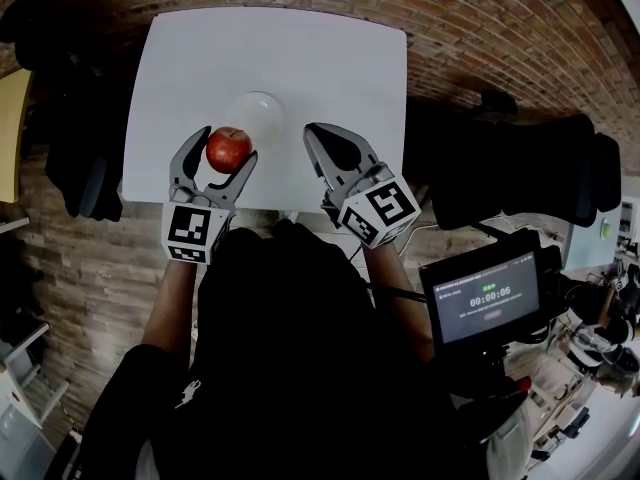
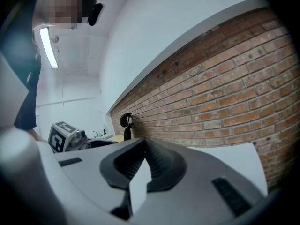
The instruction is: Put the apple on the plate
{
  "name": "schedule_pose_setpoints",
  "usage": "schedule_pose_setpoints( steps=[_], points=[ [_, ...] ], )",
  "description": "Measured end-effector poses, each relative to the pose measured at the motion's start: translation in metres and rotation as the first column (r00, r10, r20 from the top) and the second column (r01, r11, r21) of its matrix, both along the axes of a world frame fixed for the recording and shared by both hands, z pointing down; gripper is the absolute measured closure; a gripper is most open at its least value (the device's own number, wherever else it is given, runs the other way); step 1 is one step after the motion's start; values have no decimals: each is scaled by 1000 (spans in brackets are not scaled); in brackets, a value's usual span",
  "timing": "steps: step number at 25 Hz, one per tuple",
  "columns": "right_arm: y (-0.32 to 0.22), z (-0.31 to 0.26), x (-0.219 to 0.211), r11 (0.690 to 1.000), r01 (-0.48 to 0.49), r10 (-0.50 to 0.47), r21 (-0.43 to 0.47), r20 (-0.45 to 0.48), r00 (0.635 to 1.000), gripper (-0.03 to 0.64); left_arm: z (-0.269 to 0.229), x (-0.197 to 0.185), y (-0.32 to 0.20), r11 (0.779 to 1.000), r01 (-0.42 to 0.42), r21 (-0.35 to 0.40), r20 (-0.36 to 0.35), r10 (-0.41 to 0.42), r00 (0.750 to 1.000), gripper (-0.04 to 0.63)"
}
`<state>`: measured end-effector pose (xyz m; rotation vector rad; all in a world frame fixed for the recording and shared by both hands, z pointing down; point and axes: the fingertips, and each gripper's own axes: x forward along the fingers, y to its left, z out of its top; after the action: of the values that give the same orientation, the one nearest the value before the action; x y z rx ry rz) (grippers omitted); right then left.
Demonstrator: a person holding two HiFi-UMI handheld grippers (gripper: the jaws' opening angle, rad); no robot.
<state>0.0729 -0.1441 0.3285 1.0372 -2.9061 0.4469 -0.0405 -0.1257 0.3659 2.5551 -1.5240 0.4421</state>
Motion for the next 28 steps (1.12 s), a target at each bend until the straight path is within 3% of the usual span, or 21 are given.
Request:
schedule_pose_setpoints(
  steps=[13,28],
  points=[
    [-2,1,-22,999,34,-34,-18,-7,999,614,4,-22,4,999,27,-23,4,-27,1000,236],
    [-40,25,1,998,58,-58,-40,-3,998,614,22,4,-29,998,36,-47,21,-35,999,236]
  ],
)
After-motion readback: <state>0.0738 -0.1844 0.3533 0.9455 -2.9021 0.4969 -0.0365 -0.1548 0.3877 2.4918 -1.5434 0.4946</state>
